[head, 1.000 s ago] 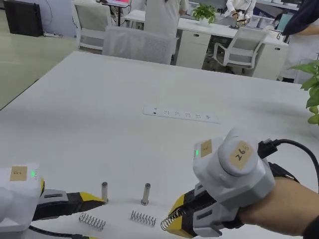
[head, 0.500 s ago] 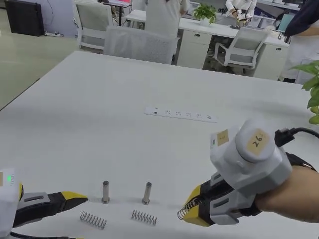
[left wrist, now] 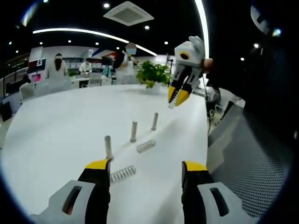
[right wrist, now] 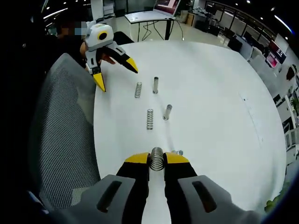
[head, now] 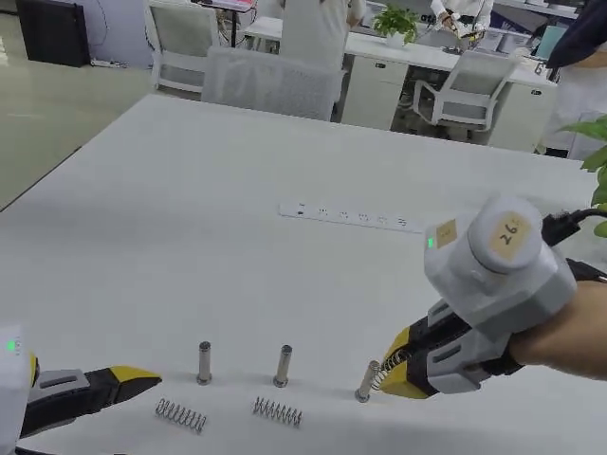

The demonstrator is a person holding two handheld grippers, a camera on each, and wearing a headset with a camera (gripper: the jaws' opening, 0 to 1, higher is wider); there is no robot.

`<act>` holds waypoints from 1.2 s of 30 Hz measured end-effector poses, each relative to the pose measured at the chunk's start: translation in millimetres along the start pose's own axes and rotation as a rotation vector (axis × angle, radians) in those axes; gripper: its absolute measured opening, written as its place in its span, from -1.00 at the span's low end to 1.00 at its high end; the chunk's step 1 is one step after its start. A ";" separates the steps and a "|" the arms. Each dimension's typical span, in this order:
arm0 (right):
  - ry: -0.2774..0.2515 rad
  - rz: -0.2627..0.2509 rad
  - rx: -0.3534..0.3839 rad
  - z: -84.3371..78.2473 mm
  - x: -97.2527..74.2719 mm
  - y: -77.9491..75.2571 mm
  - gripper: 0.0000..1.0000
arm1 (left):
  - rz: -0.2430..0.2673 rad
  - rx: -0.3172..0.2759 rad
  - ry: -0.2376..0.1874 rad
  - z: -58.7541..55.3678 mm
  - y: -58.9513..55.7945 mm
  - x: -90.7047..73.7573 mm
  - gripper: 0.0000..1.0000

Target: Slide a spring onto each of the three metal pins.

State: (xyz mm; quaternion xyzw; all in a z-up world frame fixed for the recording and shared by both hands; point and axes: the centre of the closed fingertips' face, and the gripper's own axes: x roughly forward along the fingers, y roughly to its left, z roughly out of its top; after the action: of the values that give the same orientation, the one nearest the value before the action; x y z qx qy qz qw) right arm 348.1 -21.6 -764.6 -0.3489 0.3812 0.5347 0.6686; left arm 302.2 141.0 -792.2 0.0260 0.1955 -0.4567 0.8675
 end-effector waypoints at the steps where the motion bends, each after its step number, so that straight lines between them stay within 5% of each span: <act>1: 0.006 0.000 -0.002 0.0 0.5 -2.4 -0.83 | 0.000 0.000 0.001 -0.4 -0.2 0.1 0.14; 15: 0.131 -0.015 -0.043 -10.5 14.1 -34.9 -0.83 | 0.002 0.009 0.007 -0.7 0.3 0.0 0.14; 36: 0.196 0.029 -0.044 -19.8 34.3 -41.9 -0.83 | 0.009 0.001 0.011 -2.5 1.2 -0.8 0.12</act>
State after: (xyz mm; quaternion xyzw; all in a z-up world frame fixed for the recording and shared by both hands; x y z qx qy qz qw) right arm 391.2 -31.3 -801.6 -0.4088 0.4380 0.5158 0.6124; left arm 302.0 142.8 -794.4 0.0295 0.2000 -0.4528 0.8684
